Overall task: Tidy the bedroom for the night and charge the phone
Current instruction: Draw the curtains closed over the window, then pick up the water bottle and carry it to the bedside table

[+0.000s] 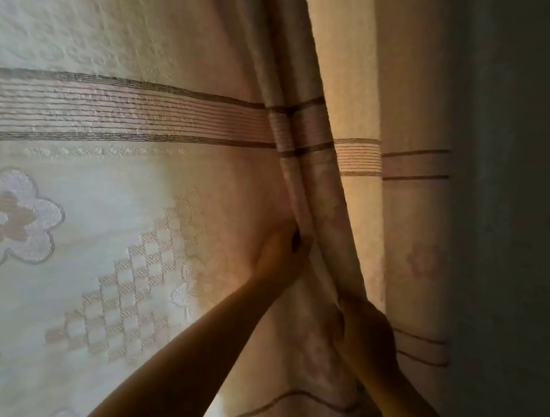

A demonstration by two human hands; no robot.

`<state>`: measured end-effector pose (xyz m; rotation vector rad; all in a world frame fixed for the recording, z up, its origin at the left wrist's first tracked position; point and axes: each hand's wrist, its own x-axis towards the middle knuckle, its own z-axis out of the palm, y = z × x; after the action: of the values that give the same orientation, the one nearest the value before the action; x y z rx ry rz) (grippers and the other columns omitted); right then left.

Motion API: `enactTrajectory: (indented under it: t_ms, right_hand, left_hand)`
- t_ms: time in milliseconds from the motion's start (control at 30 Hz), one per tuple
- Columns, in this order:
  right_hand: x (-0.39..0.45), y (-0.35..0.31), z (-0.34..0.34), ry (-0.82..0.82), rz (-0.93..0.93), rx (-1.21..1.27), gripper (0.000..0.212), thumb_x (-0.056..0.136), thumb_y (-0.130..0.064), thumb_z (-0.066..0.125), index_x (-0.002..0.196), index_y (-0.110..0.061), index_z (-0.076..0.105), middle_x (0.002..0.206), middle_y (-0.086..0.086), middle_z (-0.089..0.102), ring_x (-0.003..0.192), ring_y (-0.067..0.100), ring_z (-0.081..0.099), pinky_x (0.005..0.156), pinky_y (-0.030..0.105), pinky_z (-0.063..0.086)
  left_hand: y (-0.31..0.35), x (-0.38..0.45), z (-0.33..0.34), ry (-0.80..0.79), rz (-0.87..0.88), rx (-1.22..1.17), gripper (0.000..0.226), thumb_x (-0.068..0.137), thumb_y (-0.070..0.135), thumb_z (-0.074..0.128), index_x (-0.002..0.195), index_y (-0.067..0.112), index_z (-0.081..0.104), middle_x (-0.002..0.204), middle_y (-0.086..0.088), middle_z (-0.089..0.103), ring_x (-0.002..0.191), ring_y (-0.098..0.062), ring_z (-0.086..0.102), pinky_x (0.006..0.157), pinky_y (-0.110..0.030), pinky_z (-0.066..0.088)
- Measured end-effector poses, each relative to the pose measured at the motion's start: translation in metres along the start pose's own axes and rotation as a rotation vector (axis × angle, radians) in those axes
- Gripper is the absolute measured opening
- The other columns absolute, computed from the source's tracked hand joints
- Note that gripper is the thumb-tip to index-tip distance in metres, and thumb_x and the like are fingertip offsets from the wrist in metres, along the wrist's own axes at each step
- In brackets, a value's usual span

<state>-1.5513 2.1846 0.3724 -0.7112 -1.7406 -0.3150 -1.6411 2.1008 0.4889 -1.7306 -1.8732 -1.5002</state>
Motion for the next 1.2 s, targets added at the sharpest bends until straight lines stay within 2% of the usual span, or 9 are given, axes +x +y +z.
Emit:
enactTrajectory:
  t_ms: [67, 133, 200, 367, 533, 767, 967, 1100, 1200]
  right_hand:
    - [-0.012, -0.029, 0.010, -0.049, 0.006, 0.119, 0.032, 0.067, -0.010, 0.073, 0.083, -0.019, 0.047, 0.056, 0.011, 0.068, 0.046, 0.028, 0.064, 0.041, 0.035, 0.057]
    - [-0.024, -0.065, 0.014, -0.051, 0.002, 0.207, 0.014, 0.086, -0.022, 0.052, 0.076, -0.018, 0.043, 0.051, 0.012, 0.065, 0.042, 0.027, 0.062, 0.040, 0.034, 0.054]
    - [-0.036, -0.102, 0.015, -0.112, -0.018, 0.280, 0.033, 0.091, -0.032, 0.031, 0.070, -0.013, 0.049, 0.052, 0.014, 0.063, 0.043, 0.030, 0.060, 0.042, 0.030, 0.051]
    - [-0.082, -0.204, 0.014, -0.166, 0.006, 0.432, 0.026, 0.081, -0.032, 0.042, 0.088, -0.008, 0.049, 0.073, 0.022, 0.068, 0.065, 0.038, 0.066, 0.059, 0.042, 0.057]
    - [-0.157, -0.305, 0.007, -0.195, -0.243, 0.569, 0.009, 0.078, -0.019, 0.048, 0.084, -0.011, 0.050, 0.071, 0.019, 0.064, 0.080, 0.027, 0.043, 0.073, 0.036, 0.035]
    - [-0.259, -0.441, -0.027, -1.100, -0.226, 1.165, 0.048, 0.071, -0.042, 0.047, 0.106, -0.011, 0.056, 0.100, 0.008, 0.063, 0.092, 0.005, 0.050, 0.080, 0.010, 0.041]
    - [-0.342, -0.520, -0.069, -1.543, -0.256, 1.318, 0.051, 0.061, -0.050, 0.048, 0.103, -0.021, 0.052, 0.096, -0.006, 0.056, 0.088, -0.028, 0.045, 0.076, -0.006, 0.035]
    - [-0.398, -0.578, -0.096, -1.813, -0.522, 1.257, 0.065, 0.060, -0.056, 0.047, 0.111, -0.017, 0.056, 0.100, -0.011, 0.055, 0.100, -0.010, 0.044, 0.077, -0.006, 0.034]
    - [-0.428, -0.643, -0.118, -2.013, -0.763, 1.221, 0.044, 0.079, -0.037, 0.060, 0.119, -0.022, 0.049, 0.109, -0.009, 0.052, 0.104, 0.001, 0.051, 0.085, 0.007, 0.039]
  left_hand:
    - [-0.019, -0.024, -0.024, -0.001, -0.012, -0.012, 0.024, 0.088, 0.019, 0.049, 0.106, 0.004, 0.055, 0.105, -0.018, 0.064, 0.088, -0.024, 0.058, 0.081, -0.029, 0.047]
    - [-0.040, -0.049, -0.052, 0.027, -0.046, 0.010, 0.021, 0.089, 0.016, 0.049, 0.107, 0.007, 0.056, 0.103, -0.009, 0.061, 0.090, -0.015, 0.055, 0.082, -0.025, 0.044]
    - [-0.061, -0.074, -0.085, 0.069, -0.089, 0.007, 0.019, 0.088, 0.014, 0.051, 0.104, 0.006, 0.057, 0.098, -0.007, 0.062, 0.086, -0.018, 0.058, 0.081, -0.028, 0.046]
    - [-0.111, -0.160, -0.170, 0.119, -0.173, 0.118, 0.021, 0.084, 0.008, 0.055, 0.105, 0.003, 0.058, 0.087, -0.006, 0.062, 0.075, -0.012, 0.057, 0.061, -0.002, 0.043]
    - [-0.146, -0.281, -0.242, 0.089, -0.324, 0.182, 0.021, 0.082, 0.002, 0.056, 0.103, 0.004, 0.058, 0.083, 0.009, 0.058, 0.068, 0.004, 0.057, 0.061, -0.004, 0.045]
    - [-0.174, -0.468, -0.335, 0.200, -0.736, 0.267, 0.034, 0.078, 0.022, 0.056, 0.110, 0.012, 0.056, 0.103, 0.005, 0.053, 0.090, -0.007, 0.055, 0.069, 0.001, 0.041]
    - [-0.151, -0.628, -0.393, 0.374, -1.093, 0.168, 0.042, 0.071, 0.029, 0.054, 0.112, 0.016, 0.055, 0.100, 0.000, 0.054, 0.090, -0.003, 0.054, 0.072, -0.001, 0.040]
    - [-0.128, -0.739, -0.422, 0.486, -1.326, 0.128, 0.033, 0.085, 0.012, 0.056, 0.115, 0.024, 0.048, 0.115, 0.003, 0.048, 0.112, -0.009, 0.046, 0.088, -0.014, 0.038]
    - [-0.113, -0.794, -0.442, 0.631, -1.450, 0.080, 0.037, 0.085, 0.009, 0.054, 0.116, 0.026, 0.042, 0.119, 0.003, 0.046, 0.114, -0.012, 0.046, 0.089, -0.018, 0.038]
